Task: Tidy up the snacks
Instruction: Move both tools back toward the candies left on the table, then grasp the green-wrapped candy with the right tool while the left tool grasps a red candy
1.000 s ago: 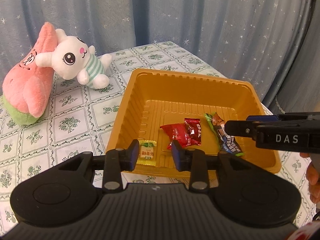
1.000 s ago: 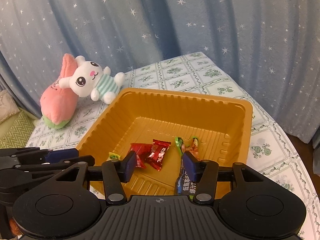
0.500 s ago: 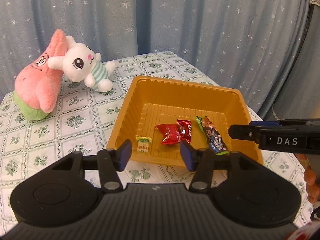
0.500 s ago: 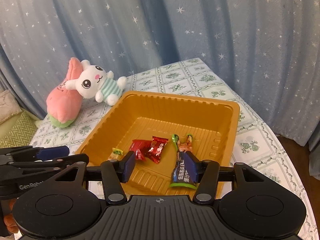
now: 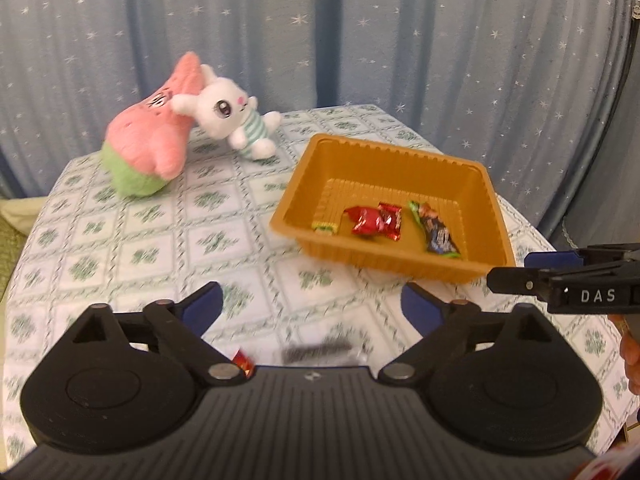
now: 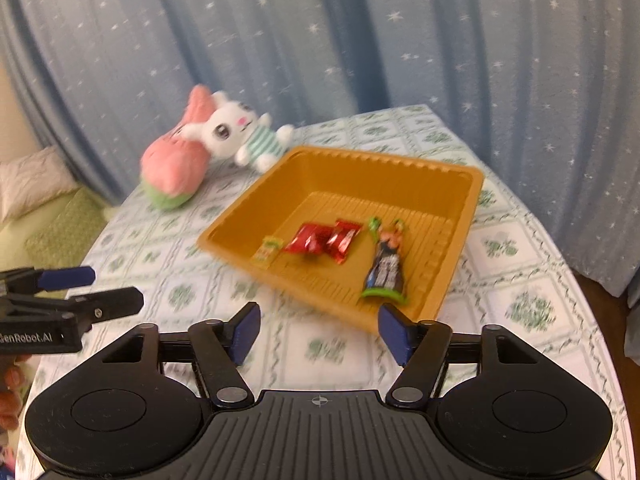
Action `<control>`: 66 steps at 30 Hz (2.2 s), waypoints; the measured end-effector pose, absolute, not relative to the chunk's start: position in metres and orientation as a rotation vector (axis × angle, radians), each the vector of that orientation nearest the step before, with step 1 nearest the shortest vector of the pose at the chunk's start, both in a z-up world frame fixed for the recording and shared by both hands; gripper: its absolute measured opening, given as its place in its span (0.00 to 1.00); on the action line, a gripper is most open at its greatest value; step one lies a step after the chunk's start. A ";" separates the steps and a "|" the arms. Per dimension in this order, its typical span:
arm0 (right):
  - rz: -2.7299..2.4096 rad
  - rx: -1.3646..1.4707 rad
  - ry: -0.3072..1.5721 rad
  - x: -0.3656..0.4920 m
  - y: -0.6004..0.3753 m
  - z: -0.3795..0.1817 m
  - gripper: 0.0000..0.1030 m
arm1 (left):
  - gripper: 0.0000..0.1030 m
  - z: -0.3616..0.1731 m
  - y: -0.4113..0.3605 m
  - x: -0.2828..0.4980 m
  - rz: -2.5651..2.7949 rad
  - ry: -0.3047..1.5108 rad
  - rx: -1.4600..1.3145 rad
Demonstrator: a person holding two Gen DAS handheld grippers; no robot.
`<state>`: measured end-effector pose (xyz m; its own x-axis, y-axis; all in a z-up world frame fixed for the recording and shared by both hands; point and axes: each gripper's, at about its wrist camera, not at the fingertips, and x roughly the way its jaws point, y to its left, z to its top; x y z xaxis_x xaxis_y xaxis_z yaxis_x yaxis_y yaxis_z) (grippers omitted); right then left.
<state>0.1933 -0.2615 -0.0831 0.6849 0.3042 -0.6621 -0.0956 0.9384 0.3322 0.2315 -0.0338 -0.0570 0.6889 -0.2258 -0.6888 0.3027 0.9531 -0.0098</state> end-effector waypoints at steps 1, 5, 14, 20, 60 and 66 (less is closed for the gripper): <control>0.237 0.277 0.793 0.189 -0.258 -0.084 0.67 | 0.95 -0.057 -0.030 0.226 -0.289 0.759 0.105; 0.281 0.263 0.826 0.176 -0.243 -0.086 0.69 | 0.96 -0.057 -0.017 0.204 -0.250 0.777 0.104; 0.359 0.228 0.890 0.162 -0.206 -0.086 0.70 | 0.95 -0.060 0.010 0.167 -0.181 0.814 0.061; 0.418 0.200 0.907 0.158 -0.182 -0.088 0.70 | 0.94 -0.064 0.026 0.152 -0.128 0.835 0.036; 0.503 0.117 0.998 0.178 -0.132 -0.150 0.69 | 0.82 -0.104 0.078 0.161 0.015 0.965 -0.033; 0.514 0.103 1.013 0.184 -0.117 -0.160 0.65 | 0.82 -0.108 0.078 0.166 0.006 0.972 -0.032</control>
<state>0.1835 -0.1167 -0.1599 0.4213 0.4564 -0.7837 -0.3629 0.8768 0.3155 0.1660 0.0781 -0.1082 0.5638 -0.0093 -0.8259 -0.0192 0.9995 -0.0243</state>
